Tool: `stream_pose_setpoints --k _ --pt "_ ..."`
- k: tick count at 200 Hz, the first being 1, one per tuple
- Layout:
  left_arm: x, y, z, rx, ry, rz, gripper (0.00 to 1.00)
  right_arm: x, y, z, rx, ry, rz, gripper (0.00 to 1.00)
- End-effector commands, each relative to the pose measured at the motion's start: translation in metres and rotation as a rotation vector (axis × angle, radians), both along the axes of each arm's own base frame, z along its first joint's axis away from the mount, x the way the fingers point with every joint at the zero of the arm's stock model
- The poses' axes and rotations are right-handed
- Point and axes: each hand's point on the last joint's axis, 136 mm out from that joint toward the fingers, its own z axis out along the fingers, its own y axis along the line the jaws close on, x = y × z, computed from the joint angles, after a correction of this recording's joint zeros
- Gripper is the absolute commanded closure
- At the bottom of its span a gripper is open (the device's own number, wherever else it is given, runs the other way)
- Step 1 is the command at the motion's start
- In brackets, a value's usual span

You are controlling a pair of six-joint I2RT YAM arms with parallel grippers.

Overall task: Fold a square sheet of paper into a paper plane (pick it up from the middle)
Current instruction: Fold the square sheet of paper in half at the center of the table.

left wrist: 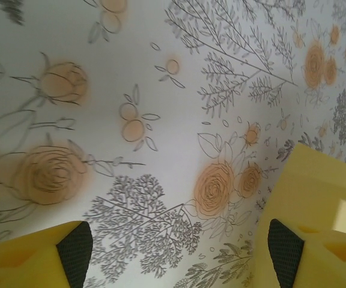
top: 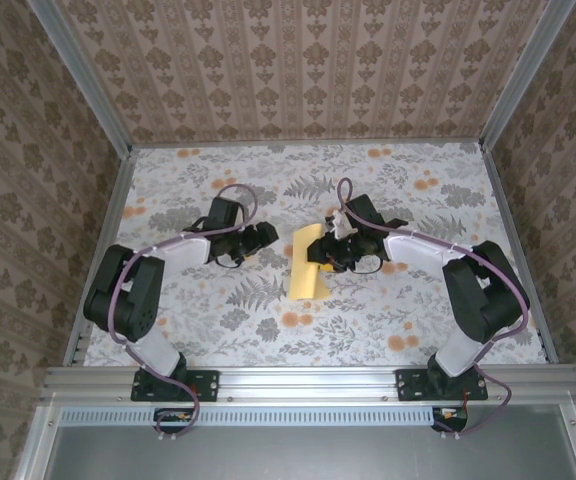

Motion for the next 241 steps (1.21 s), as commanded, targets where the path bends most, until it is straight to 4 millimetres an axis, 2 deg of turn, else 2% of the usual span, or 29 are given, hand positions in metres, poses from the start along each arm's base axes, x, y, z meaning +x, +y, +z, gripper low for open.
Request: stream_pose_setpoints --k 1,26,61,91,95,123,186,241 --pt "0.004 -0.005 0.021 -0.06 -0.058 0.002 0.2 0.001 0.007 0.011 0.114 0.032 0.006 0.6" --pt "0.002 -0.006 0.022 -0.063 -0.061 -0.009 0.21 0.005 0.004 0.009 0.137 0.036 -0.015 0.58" --pt "-0.001 -0.013 0.022 -0.057 -0.068 -0.036 0.23 0.003 -0.015 -0.021 0.023 0.094 -0.041 0.57" --pt "-0.002 -0.015 0.022 -0.043 -0.076 -0.052 0.24 0.0 -0.046 -0.049 -0.212 0.097 -0.047 0.53" --pt "-0.01 -0.025 0.021 -0.043 -0.073 -0.083 0.24 0.0 -0.049 -0.051 -0.224 0.098 -0.049 0.53" --pt "-0.014 -0.034 0.019 -0.034 -0.073 -0.116 0.24 0.0 -0.062 -0.062 -0.289 0.109 -0.053 0.52" --pt "-0.024 -0.056 0.012 -0.039 -0.049 -0.17 0.29 0.002 -0.069 -0.074 -0.338 0.104 -0.068 0.53" --pt "-0.034 -0.078 0.003 -0.058 -0.021 -0.203 0.39 -0.005 -0.083 -0.095 -0.476 0.094 -0.057 0.5"
